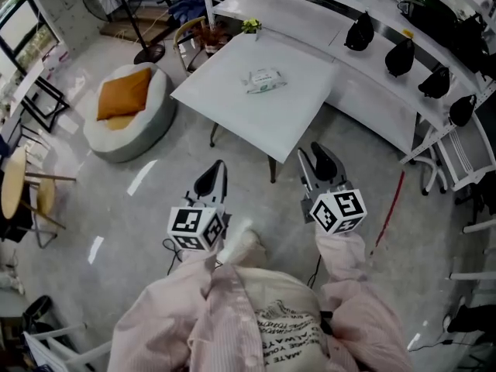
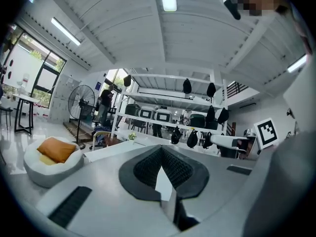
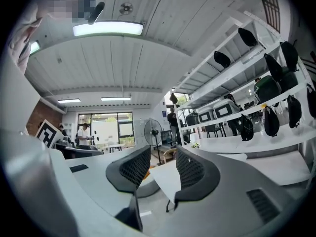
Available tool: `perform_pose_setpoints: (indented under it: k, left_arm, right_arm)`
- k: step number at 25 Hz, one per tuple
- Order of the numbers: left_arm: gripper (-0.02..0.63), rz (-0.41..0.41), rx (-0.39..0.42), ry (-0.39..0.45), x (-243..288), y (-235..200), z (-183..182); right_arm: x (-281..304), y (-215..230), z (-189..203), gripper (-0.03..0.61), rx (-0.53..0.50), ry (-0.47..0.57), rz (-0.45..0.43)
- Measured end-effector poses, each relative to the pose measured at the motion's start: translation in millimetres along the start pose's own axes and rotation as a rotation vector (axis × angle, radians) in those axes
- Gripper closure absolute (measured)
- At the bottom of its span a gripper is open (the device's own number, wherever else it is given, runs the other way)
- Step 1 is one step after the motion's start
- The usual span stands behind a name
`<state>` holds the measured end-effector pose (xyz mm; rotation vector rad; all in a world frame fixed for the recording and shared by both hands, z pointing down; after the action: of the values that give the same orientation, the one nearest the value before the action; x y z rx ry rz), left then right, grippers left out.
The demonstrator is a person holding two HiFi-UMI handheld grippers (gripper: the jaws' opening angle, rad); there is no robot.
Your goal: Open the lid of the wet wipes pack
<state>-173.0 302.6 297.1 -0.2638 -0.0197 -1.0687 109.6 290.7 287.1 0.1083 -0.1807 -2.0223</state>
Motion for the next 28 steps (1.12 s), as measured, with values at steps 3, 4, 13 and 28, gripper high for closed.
perform_pose_setpoints:
  k: [3,4,13,28]
  left_arm:
    - [0.614,-0.001,-0.008,-0.003,24.7,-16.0,-6.8]
    - [0.615,-0.001,-0.012,-0.004,32.1,-20.8,-8.3]
    - [0.614,0.025,-0.006,-0.007,85.9,-47.3,-17.9]
    - [0.615,-0.004,-0.044,-0.050,132.5,-76.3,-8.1]
  right_arm:
    - [25.5,9.7,-2.1,0.446,0.003,-0.010,-0.002]
    - [33.2,12.8,-2.2,0.446,0.003,-0.014,-0.003]
    - [84.4,39.8,2.2,0.446,0.021,-0.025,0.009]
    - [138.3,74.8,14.6,0.446,0.041,-0.063,-0.009]
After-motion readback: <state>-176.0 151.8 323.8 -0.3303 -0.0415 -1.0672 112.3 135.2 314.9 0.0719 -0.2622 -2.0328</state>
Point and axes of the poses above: the fingertips, and each gripper's own axes: x forward along the fingers, y to its right, z out of its underside, the point moved 9 cm from there along -x, backward along the fingers, and after that the axes turned 2 degrees about -y, right-handed, at the moved point
